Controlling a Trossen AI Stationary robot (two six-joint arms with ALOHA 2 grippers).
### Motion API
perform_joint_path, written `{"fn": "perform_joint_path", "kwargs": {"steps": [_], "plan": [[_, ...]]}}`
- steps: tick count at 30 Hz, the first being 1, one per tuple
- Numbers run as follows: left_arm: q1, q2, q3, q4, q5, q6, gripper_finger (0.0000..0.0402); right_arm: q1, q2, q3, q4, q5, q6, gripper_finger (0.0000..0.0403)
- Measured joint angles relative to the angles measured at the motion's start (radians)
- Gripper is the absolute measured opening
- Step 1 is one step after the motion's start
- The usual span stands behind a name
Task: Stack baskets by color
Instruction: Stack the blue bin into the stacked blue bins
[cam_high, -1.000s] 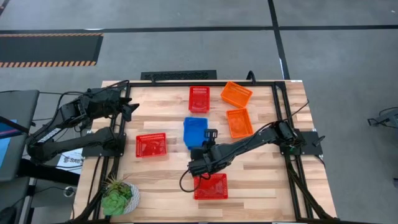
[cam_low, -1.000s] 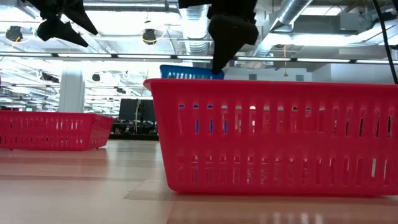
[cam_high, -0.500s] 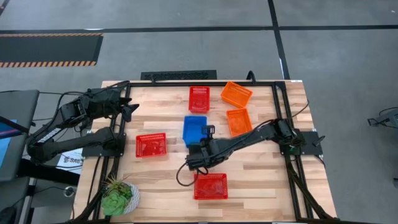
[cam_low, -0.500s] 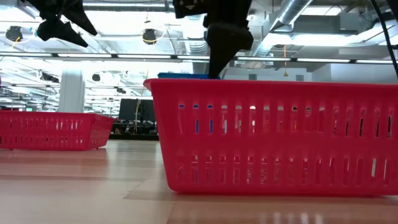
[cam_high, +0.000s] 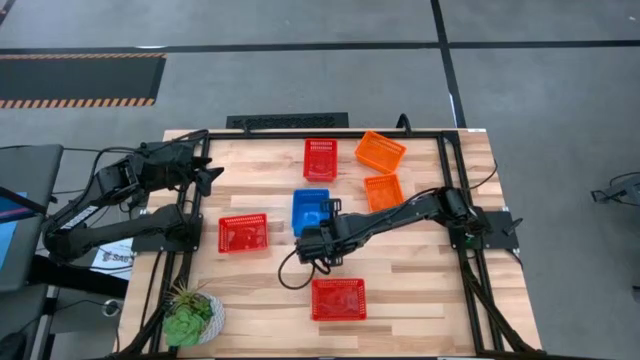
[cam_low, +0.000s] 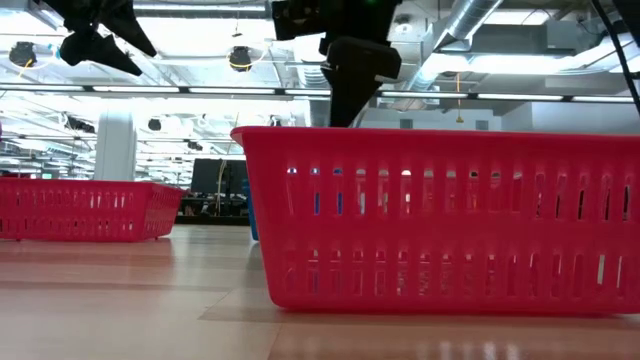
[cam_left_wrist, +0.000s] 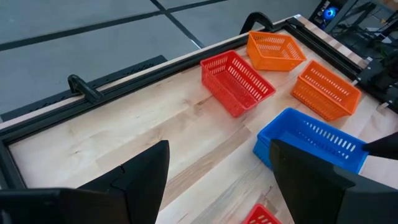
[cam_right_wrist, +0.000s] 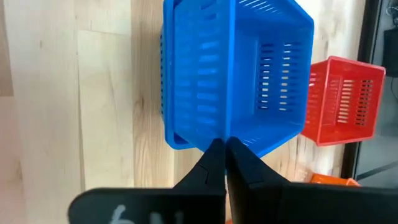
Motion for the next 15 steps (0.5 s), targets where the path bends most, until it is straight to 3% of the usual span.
{"fn": "perform_joint_path", "kwargs": {"steps": [8,15], "plan": [[0.000,0.000,0.000,-0.011,0.000,-0.001,0.0263,-0.035,0.000,0.000,0.003,-0.126,0.011,0.0059],[0.000,0.000,0.000,-0.016,0.001,-0.008,0.0263,-0.045,0.000,0.000,0.043,-0.138,-0.019,0.0134]]}}
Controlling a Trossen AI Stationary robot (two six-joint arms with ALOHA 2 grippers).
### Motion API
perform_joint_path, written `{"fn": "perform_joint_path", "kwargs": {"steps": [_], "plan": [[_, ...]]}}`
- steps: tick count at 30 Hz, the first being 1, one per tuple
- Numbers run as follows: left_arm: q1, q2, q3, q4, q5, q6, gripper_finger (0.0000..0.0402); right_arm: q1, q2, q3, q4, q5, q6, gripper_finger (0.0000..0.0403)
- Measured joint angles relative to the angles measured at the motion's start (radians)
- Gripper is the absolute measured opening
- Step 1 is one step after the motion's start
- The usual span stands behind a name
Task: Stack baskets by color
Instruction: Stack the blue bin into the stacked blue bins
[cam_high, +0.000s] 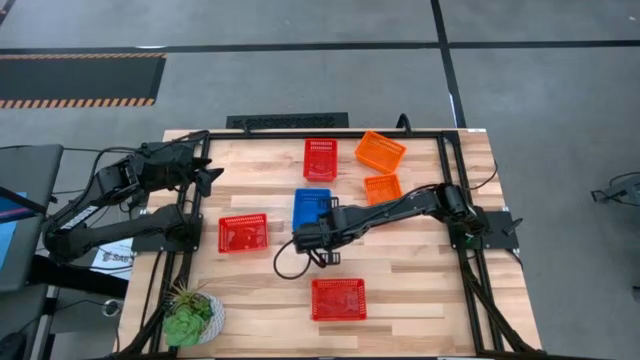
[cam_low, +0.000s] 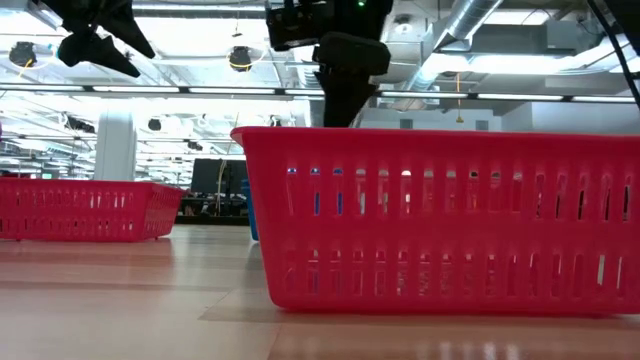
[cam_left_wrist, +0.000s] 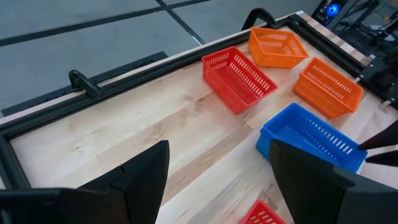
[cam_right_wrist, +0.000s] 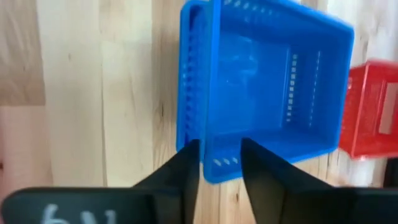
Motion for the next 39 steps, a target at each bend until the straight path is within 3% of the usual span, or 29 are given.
{"fn": "perform_joint_path", "kwargs": {"steps": [6,11,15,19,23,31,39], "plan": [[0.000,0.000,0.000,0.000,0.001,-0.003,0.0263,0.001,-0.065,0.000,0.036,-0.001,-0.028,0.0178],[0.000,0.000,0.000,0.000,0.008,-0.025,0.0263,-0.011,-0.145,0.000,0.043,-0.015,-0.012,0.0184],[0.000,0.000,0.000,0.013,0.093,-0.039,0.0263,-0.035,-0.239,0.002,0.136,-0.120,-0.012,0.0187],[0.000,0.000,0.000,0.035,0.127,-0.048,0.0263,-0.055,-0.273,-0.022,0.179,-0.112,-0.018,0.0188],[0.000,0.000,0.000,0.033,0.117,-0.048,0.0263,-0.069,-0.286,-0.213,0.425,-0.190,-0.055,0.0182],[0.000,0.000,0.000,0.032,0.098,-0.046,0.0263,-0.093,-0.361,-0.673,0.960,-0.191,0.048,0.0166],[0.000,0.000,0.000,0.031,0.070,-0.055,0.0263,-0.093,-0.373,-0.882,1.223,-0.145,0.097,0.0151]]}}
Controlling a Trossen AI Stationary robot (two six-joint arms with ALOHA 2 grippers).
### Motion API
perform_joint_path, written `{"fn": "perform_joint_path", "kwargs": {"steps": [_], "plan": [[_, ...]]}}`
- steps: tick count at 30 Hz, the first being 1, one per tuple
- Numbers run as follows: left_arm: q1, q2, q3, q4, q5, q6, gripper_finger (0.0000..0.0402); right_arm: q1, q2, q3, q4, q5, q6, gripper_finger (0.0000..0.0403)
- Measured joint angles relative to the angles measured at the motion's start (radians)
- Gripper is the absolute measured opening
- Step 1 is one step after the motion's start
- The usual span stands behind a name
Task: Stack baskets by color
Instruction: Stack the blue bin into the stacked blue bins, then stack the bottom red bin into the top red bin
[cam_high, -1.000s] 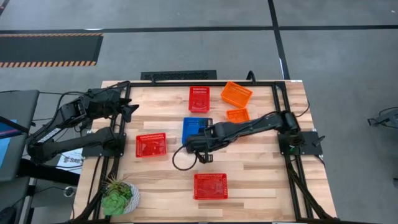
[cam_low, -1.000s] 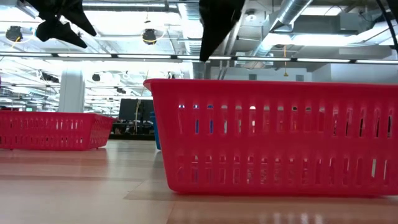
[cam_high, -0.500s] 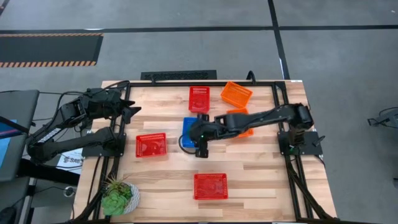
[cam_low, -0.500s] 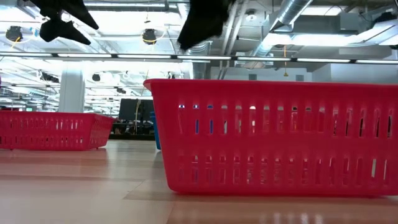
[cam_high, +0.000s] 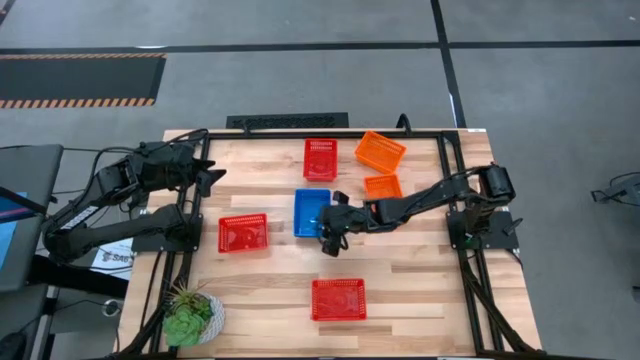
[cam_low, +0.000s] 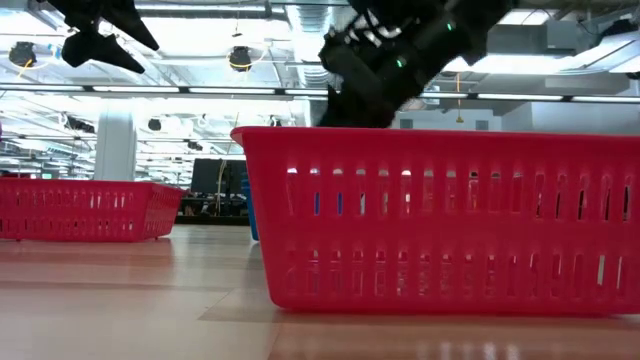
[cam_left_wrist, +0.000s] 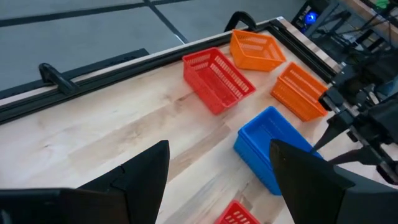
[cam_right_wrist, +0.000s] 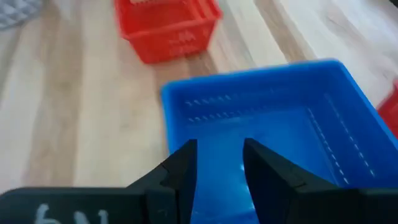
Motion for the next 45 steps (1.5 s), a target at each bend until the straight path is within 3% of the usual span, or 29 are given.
{"fn": "perform_joint_path", "kwargs": {"steps": [6,15,21,25,30,37,45], "plan": [[0.000,0.000,0.000,0.000,-0.020,-0.025,0.0263,-0.008,0.016,-0.022,0.055,0.007,-0.026,0.0140],[0.000,0.000,0.000,0.029,-0.022,-0.031,0.0263,-0.095,-0.157,0.035,-0.033,0.006,-0.168,0.0134],[0.000,0.000,0.000,0.058,-0.018,-0.014,0.0263,-0.150,-0.308,0.036,-0.306,-0.003,-0.112,0.0138],[0.000,0.000,0.000,0.059,-0.016,-0.013,0.0263,-0.119,-0.361,0.035,-0.528,-0.019,-0.010,0.0150],[0.000,0.000,-0.032,0.069,0.019,0.000,0.0263,-0.053,-0.362,0.033,-0.671,-0.012,0.094,0.0167],[0.000,0.005,-0.092,0.093,0.011,0.000,0.0263,0.067,-0.363,-0.041,-0.654,-0.010,0.197,0.0174],[0.000,0.013,-0.119,0.168,0.021,0.000,0.0263,0.179,-0.362,-0.134,-0.420,-0.021,0.285,0.0167]]}}
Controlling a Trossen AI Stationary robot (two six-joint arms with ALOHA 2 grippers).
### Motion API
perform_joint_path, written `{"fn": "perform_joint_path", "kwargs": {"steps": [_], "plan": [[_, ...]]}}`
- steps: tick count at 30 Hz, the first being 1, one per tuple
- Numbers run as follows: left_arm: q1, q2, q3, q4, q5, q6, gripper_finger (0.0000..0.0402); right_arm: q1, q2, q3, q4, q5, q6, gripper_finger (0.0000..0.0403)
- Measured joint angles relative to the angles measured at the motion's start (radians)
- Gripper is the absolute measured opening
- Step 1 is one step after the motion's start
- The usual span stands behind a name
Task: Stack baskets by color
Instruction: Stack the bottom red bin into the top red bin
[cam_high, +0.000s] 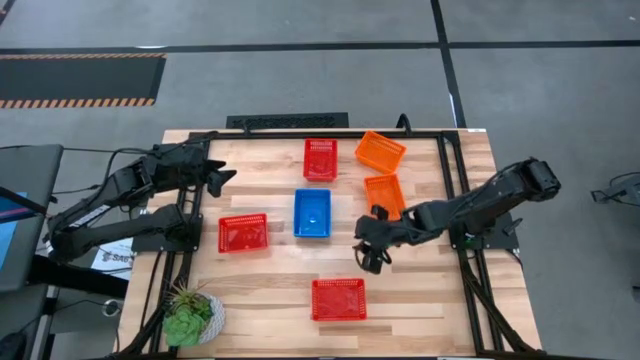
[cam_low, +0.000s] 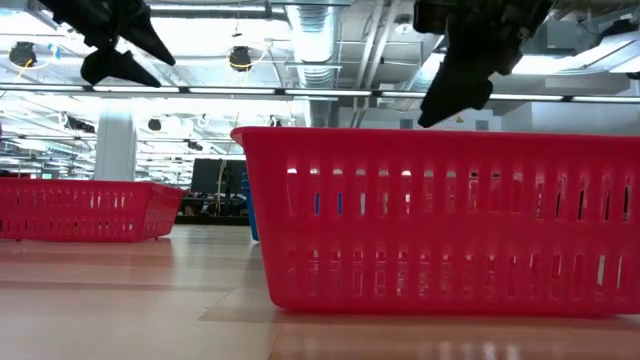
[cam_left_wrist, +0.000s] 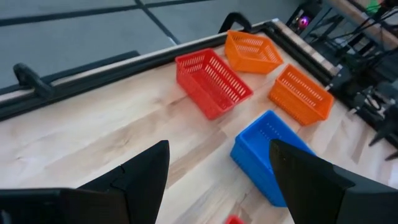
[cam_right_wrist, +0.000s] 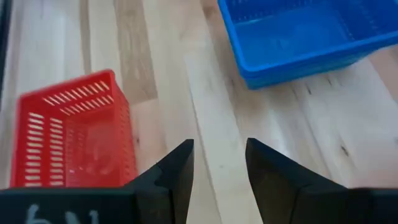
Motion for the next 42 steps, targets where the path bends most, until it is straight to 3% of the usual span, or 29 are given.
{"fn": "perform_joint_path", "kwargs": {"steps": [8,15,35,42], "plan": [[0.000,0.000,0.000,0.013,0.017,0.000,0.0263,0.096,0.044,-0.004,0.094,0.019,0.017,0.0165],[0.000,0.000,0.000,0.012,0.016,0.000,0.0263,0.146,0.184,-0.002,0.171,0.020,0.007,0.0165],[0.000,0.000,0.000,-0.005,0.014,0.000,0.0263,0.196,0.330,0.002,0.369,-0.009,0.023,0.0163],[0.000,0.000,0.000,-0.005,0.014,-0.002,0.0263,0.199,0.362,0.000,0.348,-0.011,0.043,0.0152]]}}
